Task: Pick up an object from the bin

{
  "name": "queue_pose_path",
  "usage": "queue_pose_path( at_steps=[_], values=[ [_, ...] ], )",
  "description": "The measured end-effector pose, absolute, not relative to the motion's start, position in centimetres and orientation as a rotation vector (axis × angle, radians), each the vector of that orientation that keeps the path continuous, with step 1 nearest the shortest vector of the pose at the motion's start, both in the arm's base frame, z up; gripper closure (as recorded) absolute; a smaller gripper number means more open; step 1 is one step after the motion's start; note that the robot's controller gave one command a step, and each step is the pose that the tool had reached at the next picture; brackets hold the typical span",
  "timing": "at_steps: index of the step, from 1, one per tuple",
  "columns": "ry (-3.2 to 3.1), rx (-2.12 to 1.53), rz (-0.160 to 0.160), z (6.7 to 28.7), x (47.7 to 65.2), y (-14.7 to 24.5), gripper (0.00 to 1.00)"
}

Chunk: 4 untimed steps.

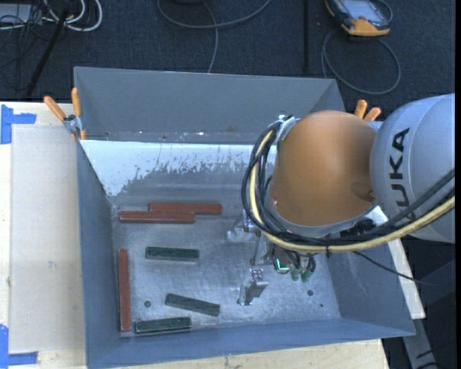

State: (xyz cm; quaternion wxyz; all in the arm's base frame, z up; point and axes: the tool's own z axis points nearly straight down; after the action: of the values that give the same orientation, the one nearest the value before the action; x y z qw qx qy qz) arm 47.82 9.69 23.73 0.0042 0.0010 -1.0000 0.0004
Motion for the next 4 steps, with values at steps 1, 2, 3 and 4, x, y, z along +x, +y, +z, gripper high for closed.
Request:
queue_pose_path(
  at_steps=[1,2,3,4],
  values=[
    [-3.14,-0.003,0.0,24.0,48.0,9.6,0.0],
    [-3.145,0.014,-0.002,17.3,47.7,12.1,0.0],
    [-3.136,0.003,0.002,15.7,47.6,15.9,0.0],
    [-3.13,-0.254,0.0,11.8,48.0,15.5,0.0]
  ],
)
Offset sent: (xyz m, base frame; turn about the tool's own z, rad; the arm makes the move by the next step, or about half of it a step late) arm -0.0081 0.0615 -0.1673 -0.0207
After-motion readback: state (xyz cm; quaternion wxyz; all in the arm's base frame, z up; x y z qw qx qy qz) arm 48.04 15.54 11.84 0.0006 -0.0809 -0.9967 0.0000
